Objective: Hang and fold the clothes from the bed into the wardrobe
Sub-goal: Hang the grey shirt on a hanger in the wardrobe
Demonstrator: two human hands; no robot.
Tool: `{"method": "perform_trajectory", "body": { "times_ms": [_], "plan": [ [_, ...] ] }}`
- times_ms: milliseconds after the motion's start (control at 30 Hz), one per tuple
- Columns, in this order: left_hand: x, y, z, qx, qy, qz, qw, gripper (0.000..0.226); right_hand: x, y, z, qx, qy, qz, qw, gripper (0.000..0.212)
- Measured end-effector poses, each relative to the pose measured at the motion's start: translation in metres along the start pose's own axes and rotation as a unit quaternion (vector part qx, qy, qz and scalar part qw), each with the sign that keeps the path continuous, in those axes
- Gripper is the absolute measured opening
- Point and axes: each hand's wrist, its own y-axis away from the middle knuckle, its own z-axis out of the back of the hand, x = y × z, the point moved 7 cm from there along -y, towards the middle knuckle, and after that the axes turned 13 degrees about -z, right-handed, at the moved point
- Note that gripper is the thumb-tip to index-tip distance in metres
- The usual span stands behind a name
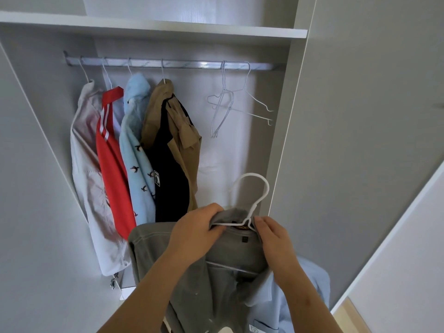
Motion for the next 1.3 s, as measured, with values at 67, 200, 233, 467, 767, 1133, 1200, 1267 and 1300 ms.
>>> {"method": "perform_trajectory", "body": {
  "times_ms": [67,200,233,467,767,1133,1200,1267,1300],
  "plan": [
    [0.004,0.001,0.006,-0.034,0.026,0.01,0.999,0.007,-0.001,-0.003,0.008,-0.026,0.067,0.005,0.997,0.034],
    [0.005,0.0,0.013,-0.057,0.025,0.008,0.998,0.013,-0.01,-0.004,0.021,-0.074,0.17,-0.016,0.983,0.04],
    [0.002,-0.001,0.012,-0.046,0.023,-0.004,0.999,0.01,-0.01,-0.004,0.02,-0.077,0.18,-0.019,0.98,0.039],
    [-0.009,-0.005,0.004,-0.001,0.049,-0.032,0.998,0.008,-0.006,-0.001,0.017,-0.086,0.191,-0.017,0.978,0.047],
    [-0.01,-0.005,0.003,-0.031,0.035,-0.021,0.999,0.012,0.002,-0.001,0.013,-0.066,0.179,0.016,0.982,0.048],
    [0.011,-0.005,0.002,-0.04,-0.026,0.031,0.998,0.033,-0.029,-0.015,0.038,-0.096,0.156,-0.099,0.978,0.052],
    [0.023,0.001,0.002,-0.066,0.054,0.079,0.993,0.048,-0.037,-0.016,0.043,-0.096,0.14,-0.132,0.977,0.052],
    [0.029,0.007,0.0,-0.105,0.153,0.122,0.975,0.046,-0.042,-0.016,0.044,-0.079,0.124,-0.154,0.977,0.046],
    [0.032,0.009,-0.002,-0.119,0.184,0.141,0.965,0.042,-0.043,-0.015,0.042,-0.063,0.109,-0.161,0.979,0.042]
  ]
}}
